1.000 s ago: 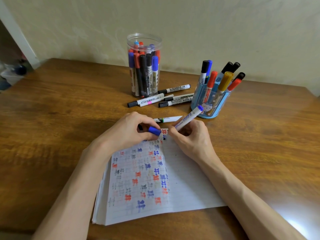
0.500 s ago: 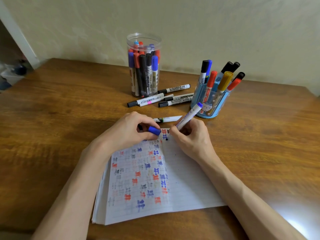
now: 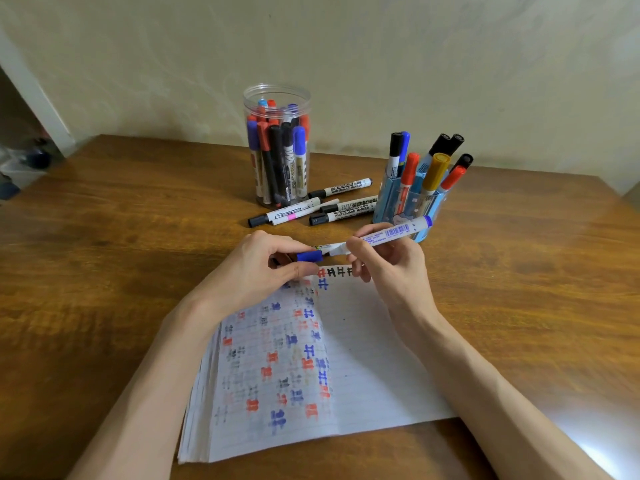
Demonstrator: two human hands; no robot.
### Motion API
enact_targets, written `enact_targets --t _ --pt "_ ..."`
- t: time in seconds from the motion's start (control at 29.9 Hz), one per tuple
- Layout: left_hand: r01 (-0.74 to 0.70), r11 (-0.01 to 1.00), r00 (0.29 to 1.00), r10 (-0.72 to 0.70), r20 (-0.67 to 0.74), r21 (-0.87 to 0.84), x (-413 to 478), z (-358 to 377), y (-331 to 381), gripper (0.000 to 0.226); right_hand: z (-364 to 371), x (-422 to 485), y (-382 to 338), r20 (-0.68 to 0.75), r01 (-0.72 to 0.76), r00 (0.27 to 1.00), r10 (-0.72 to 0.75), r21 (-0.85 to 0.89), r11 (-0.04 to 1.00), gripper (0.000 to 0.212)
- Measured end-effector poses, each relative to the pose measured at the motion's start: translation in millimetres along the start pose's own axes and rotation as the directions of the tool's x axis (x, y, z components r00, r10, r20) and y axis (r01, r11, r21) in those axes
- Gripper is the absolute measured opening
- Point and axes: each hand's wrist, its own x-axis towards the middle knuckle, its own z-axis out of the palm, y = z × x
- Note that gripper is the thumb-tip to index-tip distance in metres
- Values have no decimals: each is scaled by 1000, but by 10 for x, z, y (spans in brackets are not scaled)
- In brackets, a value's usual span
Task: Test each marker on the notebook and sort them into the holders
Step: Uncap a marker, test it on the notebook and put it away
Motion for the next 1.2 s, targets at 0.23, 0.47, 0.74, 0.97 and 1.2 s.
enact_targets --t 0.23,0.47,0.74,0.97,1.2 --pt "-1 1000 1000 2 -4 22 -4 9 14 27 9 -31 -36 6 26 1000 -26 67 997 3" --pt "8 998 1000 -8 9 -70 -22 22 75 26 -4 -46 -37 82 34 996 -38 54 998 17" --pt "-54 977 984 17 -175 -208 -21 -40 58 27 -164 22 -201 339 -211 927 161 114 971 27" --pt "-31 994 964 2 -266 -106 -3 5 52 16 -303 62 -53 244 72 970 -10 -248 966 35" --pt "-63 989 947 101 -305 131 9 138 76 23 -328 86 56 248 157 965 -88 -274 949 26"
